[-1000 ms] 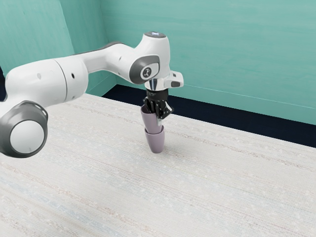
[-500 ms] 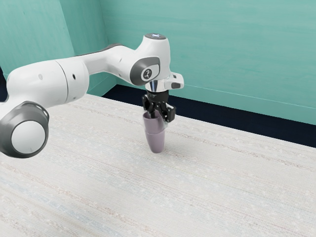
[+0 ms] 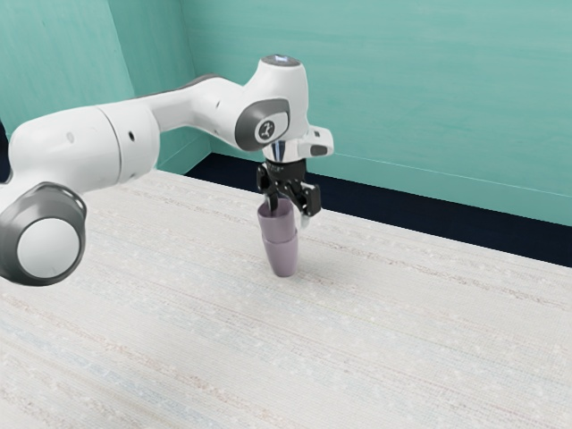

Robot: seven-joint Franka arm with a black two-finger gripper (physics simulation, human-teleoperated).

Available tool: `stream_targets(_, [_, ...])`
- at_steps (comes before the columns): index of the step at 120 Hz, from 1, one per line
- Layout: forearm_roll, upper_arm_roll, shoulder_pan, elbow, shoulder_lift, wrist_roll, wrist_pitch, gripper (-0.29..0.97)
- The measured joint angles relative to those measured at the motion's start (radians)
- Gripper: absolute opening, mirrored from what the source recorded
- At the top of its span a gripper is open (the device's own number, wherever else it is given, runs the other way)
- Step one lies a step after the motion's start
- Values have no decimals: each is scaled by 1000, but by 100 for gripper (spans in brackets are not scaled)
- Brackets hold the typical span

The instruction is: Place the left cup onto the right cup

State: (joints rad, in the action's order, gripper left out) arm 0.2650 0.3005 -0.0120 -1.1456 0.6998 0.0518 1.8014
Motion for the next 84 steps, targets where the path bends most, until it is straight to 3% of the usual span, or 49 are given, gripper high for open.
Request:
stream_targets(41, [1,-1,11,-18,-93,0,-9,68])
stream_targets(84, [-48,-38,14,-176,-288,2,-12,68])
